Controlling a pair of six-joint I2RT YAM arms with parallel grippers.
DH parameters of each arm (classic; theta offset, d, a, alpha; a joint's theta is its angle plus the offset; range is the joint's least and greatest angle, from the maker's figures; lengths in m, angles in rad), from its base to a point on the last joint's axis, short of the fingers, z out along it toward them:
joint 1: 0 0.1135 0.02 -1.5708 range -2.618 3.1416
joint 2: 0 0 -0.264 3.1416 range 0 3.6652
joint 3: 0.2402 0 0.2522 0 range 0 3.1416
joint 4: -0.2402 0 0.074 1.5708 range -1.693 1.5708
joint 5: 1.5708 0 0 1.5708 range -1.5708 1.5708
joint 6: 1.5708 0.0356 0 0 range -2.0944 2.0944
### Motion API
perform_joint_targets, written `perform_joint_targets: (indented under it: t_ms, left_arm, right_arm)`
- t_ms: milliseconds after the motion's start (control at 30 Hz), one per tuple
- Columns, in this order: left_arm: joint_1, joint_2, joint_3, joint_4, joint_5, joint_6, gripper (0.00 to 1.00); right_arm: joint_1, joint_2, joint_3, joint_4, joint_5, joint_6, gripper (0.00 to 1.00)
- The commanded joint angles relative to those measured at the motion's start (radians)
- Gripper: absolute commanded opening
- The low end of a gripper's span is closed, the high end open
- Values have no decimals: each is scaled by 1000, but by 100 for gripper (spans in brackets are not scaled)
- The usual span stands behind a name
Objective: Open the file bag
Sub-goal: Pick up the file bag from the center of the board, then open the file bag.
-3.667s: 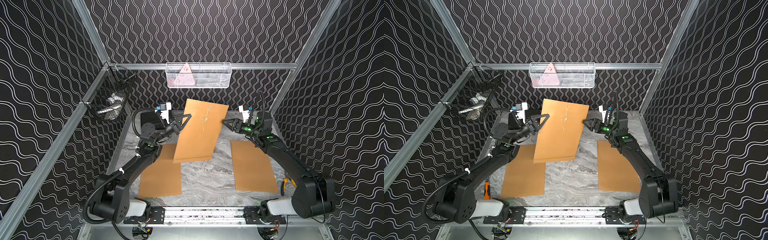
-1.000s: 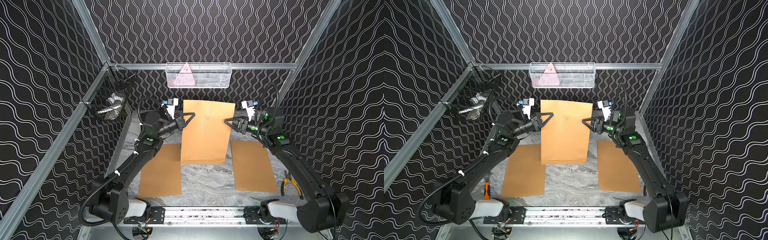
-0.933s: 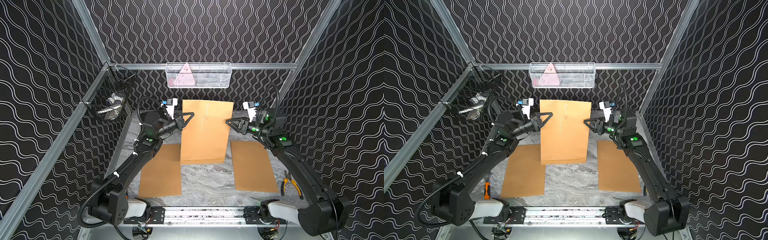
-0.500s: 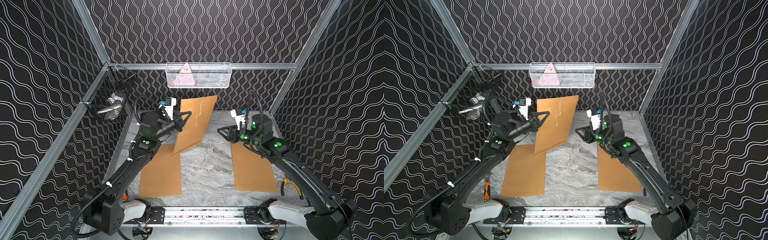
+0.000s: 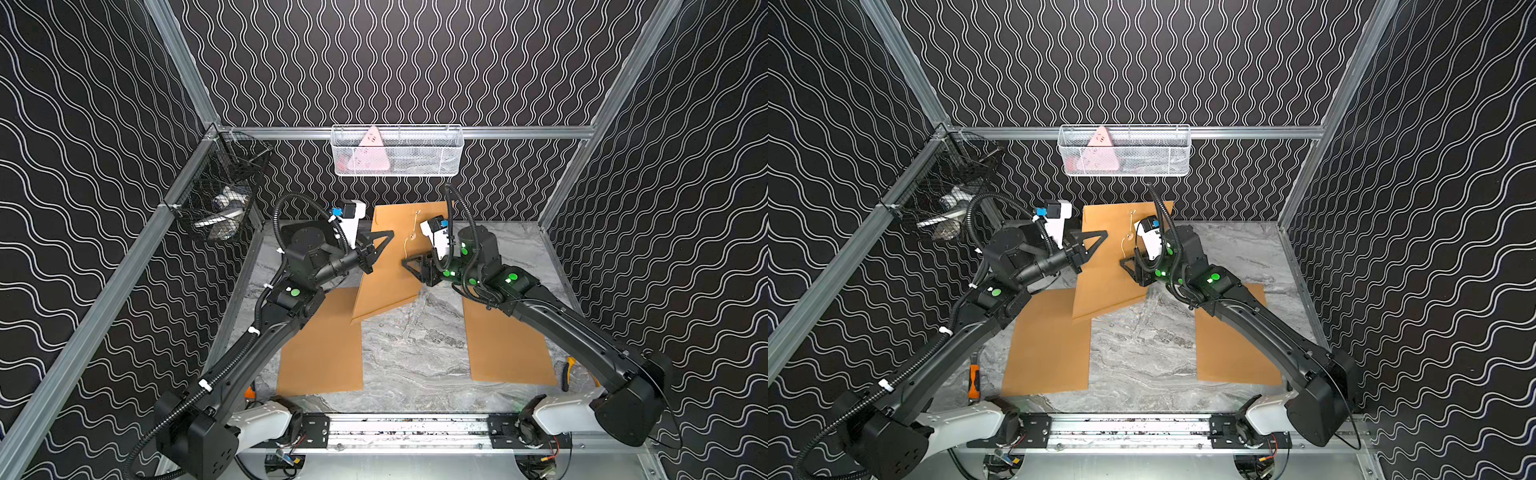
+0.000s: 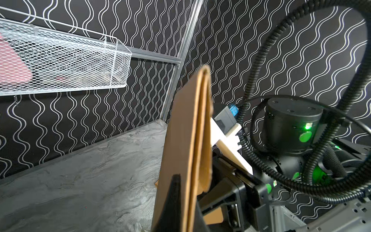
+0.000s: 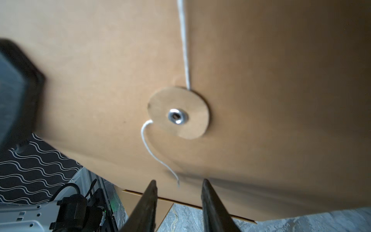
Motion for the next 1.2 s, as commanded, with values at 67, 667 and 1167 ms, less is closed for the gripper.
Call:
perform_joint_targets:
  t_ms: [67, 667, 1167]
  left_arm:
    - [-7, -7, 17, 34, 19, 9, 0]
    - [-16, -6, 30, 27, 17, -1, 0]
    - [-16, -11, 26, 39, -13, 0, 0]
  right_arm:
    - [6, 12, 7, 80, -20, -34, 38]
    - [13, 36, -6, 173, -21, -19, 23]
    - [12, 8, -47, 187, 1, 10, 0]
